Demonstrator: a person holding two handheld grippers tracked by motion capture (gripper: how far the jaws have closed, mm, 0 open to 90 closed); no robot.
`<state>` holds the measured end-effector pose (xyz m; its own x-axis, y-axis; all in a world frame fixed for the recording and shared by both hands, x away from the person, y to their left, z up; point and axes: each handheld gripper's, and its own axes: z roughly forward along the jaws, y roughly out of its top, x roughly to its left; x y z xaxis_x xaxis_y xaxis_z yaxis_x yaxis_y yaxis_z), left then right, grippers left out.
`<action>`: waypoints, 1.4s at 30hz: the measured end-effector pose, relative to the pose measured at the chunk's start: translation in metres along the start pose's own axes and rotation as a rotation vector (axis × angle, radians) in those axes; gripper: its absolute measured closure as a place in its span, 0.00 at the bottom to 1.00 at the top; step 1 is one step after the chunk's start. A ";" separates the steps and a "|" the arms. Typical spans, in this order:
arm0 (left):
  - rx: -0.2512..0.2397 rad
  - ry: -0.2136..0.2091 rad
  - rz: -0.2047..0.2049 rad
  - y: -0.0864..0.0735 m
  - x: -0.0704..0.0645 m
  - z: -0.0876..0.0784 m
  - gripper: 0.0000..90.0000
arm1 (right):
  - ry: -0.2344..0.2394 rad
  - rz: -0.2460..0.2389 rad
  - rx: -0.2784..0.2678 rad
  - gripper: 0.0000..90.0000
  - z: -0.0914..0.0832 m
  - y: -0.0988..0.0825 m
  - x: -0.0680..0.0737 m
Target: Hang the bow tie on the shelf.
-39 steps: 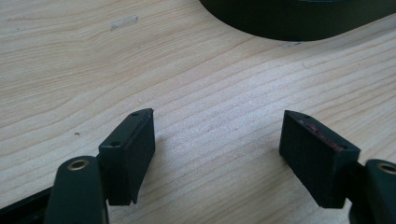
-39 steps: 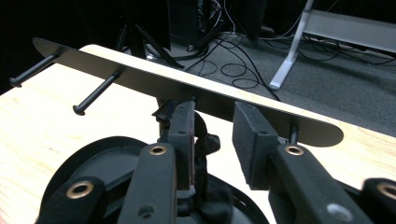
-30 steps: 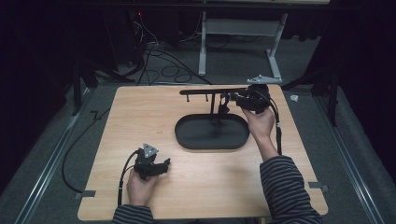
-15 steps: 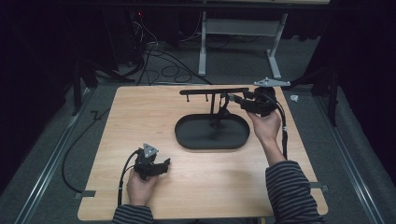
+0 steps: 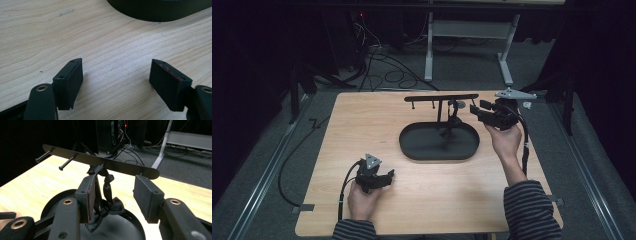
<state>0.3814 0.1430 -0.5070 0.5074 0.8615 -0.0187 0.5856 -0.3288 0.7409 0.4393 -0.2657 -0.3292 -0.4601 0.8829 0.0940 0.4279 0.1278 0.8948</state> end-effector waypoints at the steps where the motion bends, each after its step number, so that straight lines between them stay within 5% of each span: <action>1: 0.000 0.000 0.000 0.000 0.000 0.000 0.31 | -0.002 -0.002 0.000 0.59 -0.001 0.000 0.000; 42: -0.001 0.002 0.000 0.000 0.000 0.000 0.31 | 0.031 0.040 -0.031 0.63 -0.056 -0.036 0.000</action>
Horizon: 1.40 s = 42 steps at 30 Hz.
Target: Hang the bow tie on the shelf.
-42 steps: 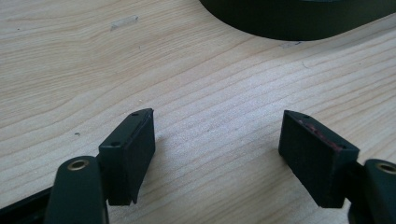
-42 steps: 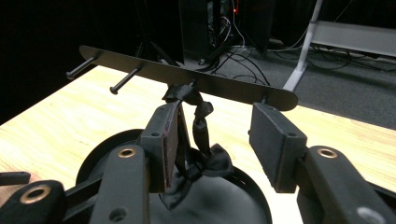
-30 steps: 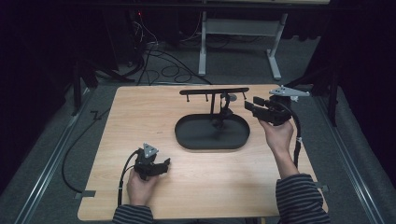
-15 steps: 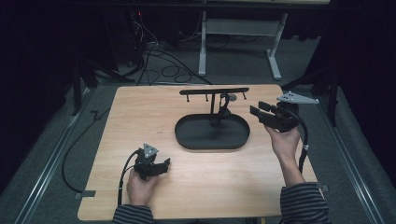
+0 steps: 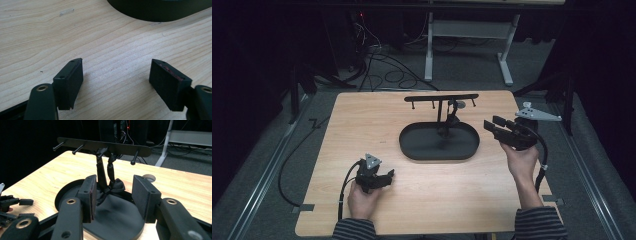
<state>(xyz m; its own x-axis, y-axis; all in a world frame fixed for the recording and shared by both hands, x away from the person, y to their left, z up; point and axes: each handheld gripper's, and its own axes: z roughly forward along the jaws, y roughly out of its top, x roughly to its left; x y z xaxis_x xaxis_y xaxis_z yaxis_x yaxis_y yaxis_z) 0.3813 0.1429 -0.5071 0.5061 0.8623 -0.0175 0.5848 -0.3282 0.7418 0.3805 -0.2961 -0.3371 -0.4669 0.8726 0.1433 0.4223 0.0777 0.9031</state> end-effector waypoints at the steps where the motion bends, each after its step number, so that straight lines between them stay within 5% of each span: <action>1: 0.000 0.000 0.000 0.000 0.000 0.000 0.31 | 0.000 0.002 -0.001 0.63 -0.002 -0.001 0.000; 42: 0.002 0.002 0.002 0.000 0.000 0.000 0.31 | 0.035 0.033 0.005 0.62 -0.034 -0.050 0.016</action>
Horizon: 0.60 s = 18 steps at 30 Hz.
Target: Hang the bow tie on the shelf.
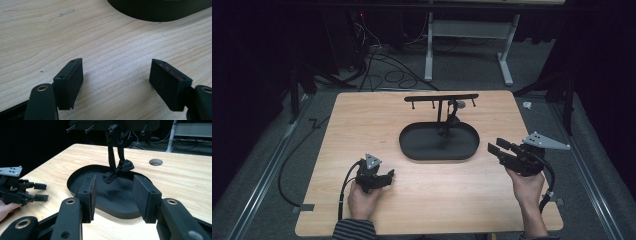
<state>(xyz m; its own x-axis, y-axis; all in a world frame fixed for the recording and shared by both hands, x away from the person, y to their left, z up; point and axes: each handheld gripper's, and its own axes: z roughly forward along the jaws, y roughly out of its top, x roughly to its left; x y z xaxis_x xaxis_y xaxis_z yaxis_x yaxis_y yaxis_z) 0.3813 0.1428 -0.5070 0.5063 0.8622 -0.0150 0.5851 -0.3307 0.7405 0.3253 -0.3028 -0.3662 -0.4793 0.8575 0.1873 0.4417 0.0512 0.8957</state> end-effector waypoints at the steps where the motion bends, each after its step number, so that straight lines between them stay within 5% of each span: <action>1: 0.000 0.000 0.000 0.000 0.000 0.000 0.31 | 0.003 0.001 0.000 0.62 0.000 -0.001 0.001; 18: 0.000 0.000 -0.001 0.000 0.000 0.000 0.31 | 0.017 0.003 0.008 0.62 -0.001 -0.019 0.011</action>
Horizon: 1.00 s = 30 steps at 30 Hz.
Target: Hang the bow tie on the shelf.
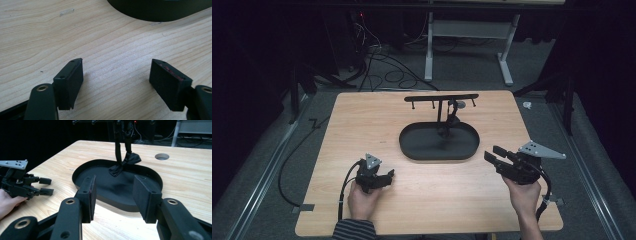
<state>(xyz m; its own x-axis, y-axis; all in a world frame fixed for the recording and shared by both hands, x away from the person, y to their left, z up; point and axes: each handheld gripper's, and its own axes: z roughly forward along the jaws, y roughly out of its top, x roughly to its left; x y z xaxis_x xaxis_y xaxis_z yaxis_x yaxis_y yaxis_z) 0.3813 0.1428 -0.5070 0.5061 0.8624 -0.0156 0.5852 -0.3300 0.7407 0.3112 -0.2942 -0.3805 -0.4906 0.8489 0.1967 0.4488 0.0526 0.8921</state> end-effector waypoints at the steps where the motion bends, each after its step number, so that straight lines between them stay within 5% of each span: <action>1: 0.000 0.000 0.000 0.000 0.000 0.000 0.31 | 0.005 0.002 0.000 0.62 0.000 -0.001 0.001; 13: 0.001 0.000 0.000 0.000 0.000 0.000 0.31 | 0.031 0.008 0.013 0.61 0.005 -0.017 0.011; 30: 0.000 0.000 0.000 0.000 0.000 0.000 0.31 | 0.036 -0.048 0.096 0.60 0.030 -0.049 0.024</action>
<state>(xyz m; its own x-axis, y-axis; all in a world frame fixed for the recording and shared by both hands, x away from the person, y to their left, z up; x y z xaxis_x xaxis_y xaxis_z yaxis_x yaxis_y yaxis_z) 0.3813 0.1429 -0.5070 0.5065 0.8621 -0.0156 0.5850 -0.3303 0.7407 0.3003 -0.2608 -0.4315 -0.5387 0.8250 0.1706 0.4930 0.1444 0.8580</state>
